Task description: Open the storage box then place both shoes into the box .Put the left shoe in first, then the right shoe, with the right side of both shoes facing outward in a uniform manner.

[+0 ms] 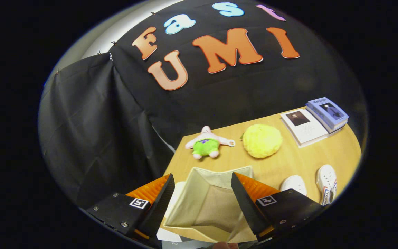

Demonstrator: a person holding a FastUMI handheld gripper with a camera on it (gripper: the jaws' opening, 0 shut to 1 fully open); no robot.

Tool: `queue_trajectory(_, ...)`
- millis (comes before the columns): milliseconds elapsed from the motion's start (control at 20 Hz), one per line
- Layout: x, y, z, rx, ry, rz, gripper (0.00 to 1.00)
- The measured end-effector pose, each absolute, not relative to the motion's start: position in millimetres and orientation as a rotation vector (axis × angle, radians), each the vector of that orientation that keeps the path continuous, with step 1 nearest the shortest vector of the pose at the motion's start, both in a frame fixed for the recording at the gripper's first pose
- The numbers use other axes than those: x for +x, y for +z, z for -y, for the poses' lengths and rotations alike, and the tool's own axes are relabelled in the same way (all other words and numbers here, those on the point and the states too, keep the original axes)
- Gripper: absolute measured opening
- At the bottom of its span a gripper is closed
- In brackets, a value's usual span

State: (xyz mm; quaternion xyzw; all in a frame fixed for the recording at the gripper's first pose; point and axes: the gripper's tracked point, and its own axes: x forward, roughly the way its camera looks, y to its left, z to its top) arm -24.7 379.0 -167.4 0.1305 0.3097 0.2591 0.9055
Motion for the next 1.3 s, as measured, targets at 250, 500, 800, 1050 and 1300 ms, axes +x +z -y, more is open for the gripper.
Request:
queue_trajectory(250,-10,-205,-292,0.125,0.392,-0.631,0.98)
queue_trajectory(500,-6,-242,-231,0.076,0.29,-0.648,0.99)
queue_trajectory(800,-11,-300,-182,0.021,0.244,-0.724,0.99)
queue_trajectory(1050,-23,-349,-159,0.027,0.243,-0.812,0.97)
queue_trajectory(1300,-22,-390,-155,0.035,0.258,-0.891,0.82)
